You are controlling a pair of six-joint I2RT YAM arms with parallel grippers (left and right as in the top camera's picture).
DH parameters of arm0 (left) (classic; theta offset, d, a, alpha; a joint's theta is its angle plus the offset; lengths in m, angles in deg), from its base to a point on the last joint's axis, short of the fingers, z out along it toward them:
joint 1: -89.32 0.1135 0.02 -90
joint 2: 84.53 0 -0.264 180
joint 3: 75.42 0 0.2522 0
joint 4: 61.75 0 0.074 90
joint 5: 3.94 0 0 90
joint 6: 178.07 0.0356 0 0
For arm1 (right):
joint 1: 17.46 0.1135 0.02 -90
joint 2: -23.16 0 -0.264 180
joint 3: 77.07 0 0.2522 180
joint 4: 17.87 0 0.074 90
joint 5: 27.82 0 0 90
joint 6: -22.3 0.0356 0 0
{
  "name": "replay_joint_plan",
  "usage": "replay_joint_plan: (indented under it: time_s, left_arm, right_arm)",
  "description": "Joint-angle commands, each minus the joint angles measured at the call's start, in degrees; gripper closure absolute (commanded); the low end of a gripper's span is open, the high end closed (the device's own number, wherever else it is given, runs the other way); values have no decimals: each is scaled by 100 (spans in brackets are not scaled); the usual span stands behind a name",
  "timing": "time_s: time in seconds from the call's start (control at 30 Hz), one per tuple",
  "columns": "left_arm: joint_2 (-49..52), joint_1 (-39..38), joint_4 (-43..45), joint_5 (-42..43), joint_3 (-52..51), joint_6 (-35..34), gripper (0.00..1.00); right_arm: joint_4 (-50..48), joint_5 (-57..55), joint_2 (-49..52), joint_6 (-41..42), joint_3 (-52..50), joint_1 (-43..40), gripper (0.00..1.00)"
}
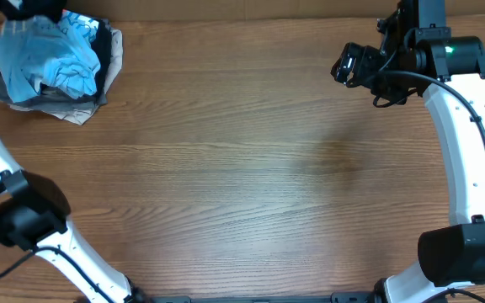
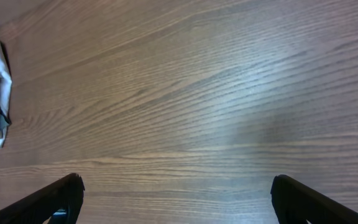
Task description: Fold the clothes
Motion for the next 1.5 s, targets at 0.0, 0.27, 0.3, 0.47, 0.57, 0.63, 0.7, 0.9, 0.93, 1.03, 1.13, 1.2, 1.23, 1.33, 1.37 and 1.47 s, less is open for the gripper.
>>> replay_joint_plan:
  time_s: [0.0, 0.27, 0.3, 0.47, 0.57, 0.63, 0.7, 0.9, 0.93, 1.03, 1.13, 1.2, 1.23, 1.33, 1.37, 1.47]
  left_arm:
    - [293, -125, 496, 291, 35, -1010, 96]
    - [540, -13, -302, 282, 37, 66, 96]
    - [540, 28, -474, 278, 37, 264, 96]
    - [540, 262, -1624, -404, 37, 1051, 96]
    - [540, 321, -1980, -846, 37, 1497, 96]
    - [540, 352, -2031, -922, 37, 1729, 96]
    - [540, 365, -2035, -925, 37, 1860, 92]
    - [522, 391, -2120, -1095, 61, 2120, 0]
    - [498, 420, -2181, -1115, 103, 2120, 0]
    - [334, 549, -2345, -1117, 319, 2138, 0]
    - [66, 688, -2623, -1117, 688, 2396, 0]
    - [-146, 737, -2820, -1115, 909, 2675, 0]
    - [-293, 741, -2964, -1117, 1027, 2894, 0]
    - [-715, 704, -3110, -1117, 1141, 3292, 0]
    - [-815, 654, -3101, -1115, 1141, 3394, 0]
    - [-940, 354, -2940, -1130, 1141, 3777, 0]
  right_arm:
    - [13, -42, -15, -39, 17, -22, 0]
    - [-9, -42, -15, -39, 17, -22, 0]
    - [-9, -44, -15, -42, 17, -22, 0]
    - [-46, -44, -15, -39, 17, -22, 0]
    - [-50, -44, -15, -39, 17, -22, 0]
    - [-52, -42, -15, -39, 17, -22, 0]
    - [-52, -42, -15, -39, 17, -22, 0]
    - [-48, -39, -15, -31, 17, -22, 0]
    - [-48, -39, -15, -17, 17, -20, 0]
    - [-50, -44, -15, -22, 17, -15, 0]
    - [-55, -44, -15, -22, 17, -15, 0]
    - [-83, -42, -15, -20, 17, -15, 0]
    - [-114, -42, -15, -22, 17, -15, 0]
    - [-197, -42, -15, -20, 17, -15, 0]
    - [-221, -42, -15, -20, 17, -15, 0]
    - [-284, -39, -15, -15, 17, -15, 0]
